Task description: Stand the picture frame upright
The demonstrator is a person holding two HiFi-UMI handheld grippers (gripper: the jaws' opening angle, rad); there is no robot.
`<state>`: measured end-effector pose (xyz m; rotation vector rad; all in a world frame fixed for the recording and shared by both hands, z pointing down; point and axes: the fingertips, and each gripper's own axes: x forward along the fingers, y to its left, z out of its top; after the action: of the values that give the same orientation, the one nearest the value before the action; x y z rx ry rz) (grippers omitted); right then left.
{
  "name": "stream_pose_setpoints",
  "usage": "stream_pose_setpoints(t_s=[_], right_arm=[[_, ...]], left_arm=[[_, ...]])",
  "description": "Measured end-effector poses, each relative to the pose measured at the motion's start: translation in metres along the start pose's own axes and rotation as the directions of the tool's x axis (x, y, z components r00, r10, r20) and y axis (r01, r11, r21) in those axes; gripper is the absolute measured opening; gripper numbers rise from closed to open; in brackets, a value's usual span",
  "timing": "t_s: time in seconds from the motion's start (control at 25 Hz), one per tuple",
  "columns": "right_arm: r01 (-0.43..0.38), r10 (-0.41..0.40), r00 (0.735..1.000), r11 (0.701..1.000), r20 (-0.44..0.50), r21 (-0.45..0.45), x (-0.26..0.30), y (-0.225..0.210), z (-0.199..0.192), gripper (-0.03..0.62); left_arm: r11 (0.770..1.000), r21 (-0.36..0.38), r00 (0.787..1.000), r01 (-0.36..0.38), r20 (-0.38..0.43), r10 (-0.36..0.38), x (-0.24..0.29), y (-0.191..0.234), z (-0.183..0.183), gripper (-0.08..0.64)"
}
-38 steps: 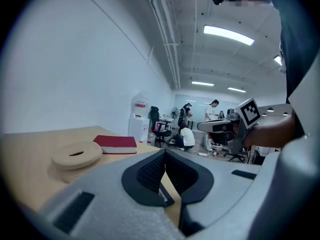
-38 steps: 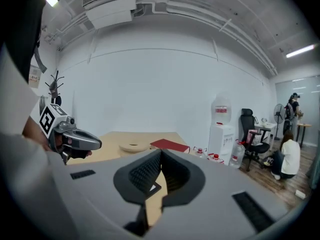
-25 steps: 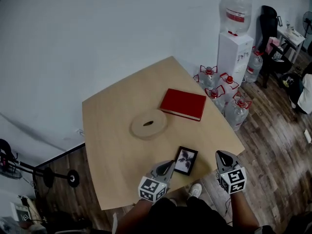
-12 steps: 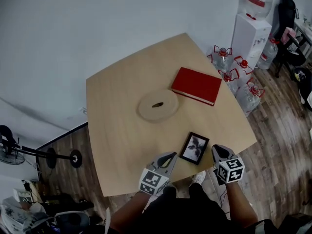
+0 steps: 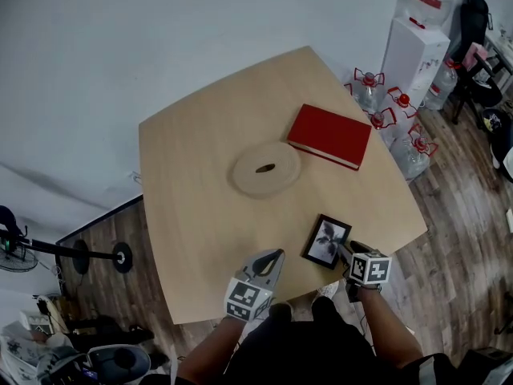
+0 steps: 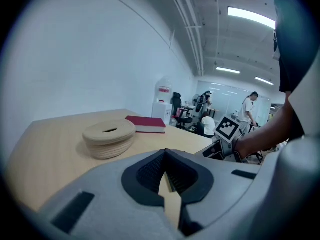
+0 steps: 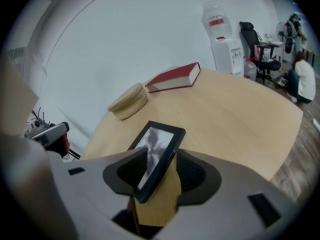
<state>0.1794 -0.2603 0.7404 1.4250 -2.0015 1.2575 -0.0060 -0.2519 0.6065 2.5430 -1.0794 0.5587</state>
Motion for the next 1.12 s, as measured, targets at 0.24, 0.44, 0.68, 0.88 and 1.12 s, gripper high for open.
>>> stream_pose_setpoints(t_s=[0.24,0.44,0.68,0.88,1.12], right_arm=[[0.057,-0.053,0.998,0.992,-0.041,0.113,0.017,-0.001,-0.009,0.173],[0.082,-0.076,0.995,0.991,-0.059,0.103,0.022,0.001,-0.013,0.173],[0.147,-0.143,0.989,0.984,-0.046,0.104,0.022,-0.007,-0.013,0.106],[0.141,-0.136,0.990,0.977,-0.039,0.159,0.022,-0.008,-0.013,0.086],[0.119,-0.115,0.993,0.986,-0.036,0.121,0.023,0.003,-0.012,0.072]], left_arm=[[1.000,-0.021,1.000,-0.015,0.004,0.016,-0.008,0.011,-0.004,-0.005],[1.000,-0.025,0.999,-0.007,0.031,0.008,-0.010,0.012,0.003,-0.005],[0.999,-0.031,0.999,-0.018,0.031,0.019,-0.018,0.020,0.001,-0.005],[0.997,-0.068,0.999,-0.027,0.044,0.030,-0.025,0.025,-0.003,-0.005],[0.996,-0.074,0.997,-0.041,0.064,0.046,-0.033,0.031,0.000,-0.005]])
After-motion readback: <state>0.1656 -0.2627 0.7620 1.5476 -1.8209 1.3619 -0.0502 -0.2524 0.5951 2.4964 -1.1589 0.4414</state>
